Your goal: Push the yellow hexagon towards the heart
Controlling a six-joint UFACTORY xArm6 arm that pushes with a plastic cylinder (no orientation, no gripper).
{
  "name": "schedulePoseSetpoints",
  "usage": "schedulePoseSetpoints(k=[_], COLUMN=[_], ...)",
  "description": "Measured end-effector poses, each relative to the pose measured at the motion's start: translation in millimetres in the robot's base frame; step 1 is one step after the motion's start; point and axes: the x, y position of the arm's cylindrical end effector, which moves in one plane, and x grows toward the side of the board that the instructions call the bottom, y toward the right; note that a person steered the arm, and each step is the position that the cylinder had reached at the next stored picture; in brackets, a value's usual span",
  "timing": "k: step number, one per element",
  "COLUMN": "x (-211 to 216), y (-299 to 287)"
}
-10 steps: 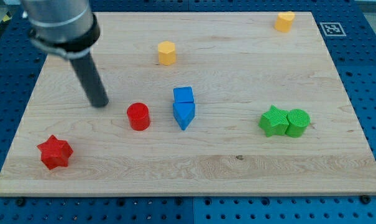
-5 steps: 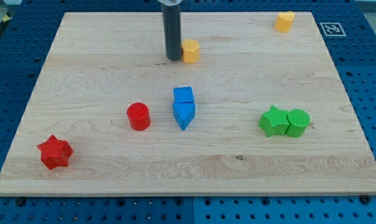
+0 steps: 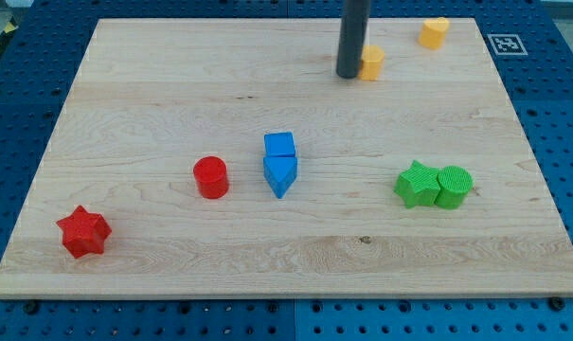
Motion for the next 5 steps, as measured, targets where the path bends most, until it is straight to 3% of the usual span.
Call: schedulePoseSetpoints(k=[3,4,5], x=[-2,-2,20], y=[38,21,-52])
